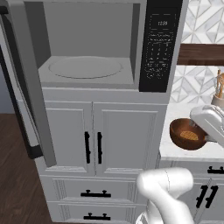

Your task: Open the microwave, place the bowl with waffle inside the microwave, then close the microwave door and turn it on.

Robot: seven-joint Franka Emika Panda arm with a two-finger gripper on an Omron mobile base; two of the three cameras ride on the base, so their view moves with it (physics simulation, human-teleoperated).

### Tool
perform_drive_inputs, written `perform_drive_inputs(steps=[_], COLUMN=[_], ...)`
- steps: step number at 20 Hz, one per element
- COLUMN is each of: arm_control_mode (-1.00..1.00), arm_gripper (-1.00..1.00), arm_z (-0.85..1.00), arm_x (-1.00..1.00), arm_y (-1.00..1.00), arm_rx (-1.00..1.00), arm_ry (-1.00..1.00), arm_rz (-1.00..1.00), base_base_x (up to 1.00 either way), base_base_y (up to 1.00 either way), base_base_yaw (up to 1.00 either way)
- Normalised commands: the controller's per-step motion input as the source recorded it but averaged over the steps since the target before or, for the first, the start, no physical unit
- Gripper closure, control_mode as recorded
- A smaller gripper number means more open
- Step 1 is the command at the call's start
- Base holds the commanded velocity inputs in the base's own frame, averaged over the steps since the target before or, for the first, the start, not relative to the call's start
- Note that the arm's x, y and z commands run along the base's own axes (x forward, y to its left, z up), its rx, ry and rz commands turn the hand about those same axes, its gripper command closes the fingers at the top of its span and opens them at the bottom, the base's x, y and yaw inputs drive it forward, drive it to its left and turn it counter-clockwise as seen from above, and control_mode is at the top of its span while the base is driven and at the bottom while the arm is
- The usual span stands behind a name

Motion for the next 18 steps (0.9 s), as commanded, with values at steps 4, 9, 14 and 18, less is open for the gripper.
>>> perform_drive_inputs(steps=[4,9,14,18], arm_control_mode=[-1.0,-1.0,-1.0,-1.0], arm_gripper=[-1.0,-1.0,-1.0,-1.0], arm_z=[-0.57,-0.52,-0.29,-0.17], arm_x=[-0.04,0.02,0.27,0.44], arm_y=[-1.0,-0.99,-0.6,-0.41], arm_rx=[0.0,0.0,0.0,0.0], arm_ry=[0.12,0.15,0.09,0.0], arm_rz=[-0.51,-0.41,-0.1,0.0], base_base_x=[0.0,0.0,0.0,0.0], base_base_y=[0.0,0.0,0.0,0.0], base_base_yaw=[0.0,0.0,0.0,0.0])
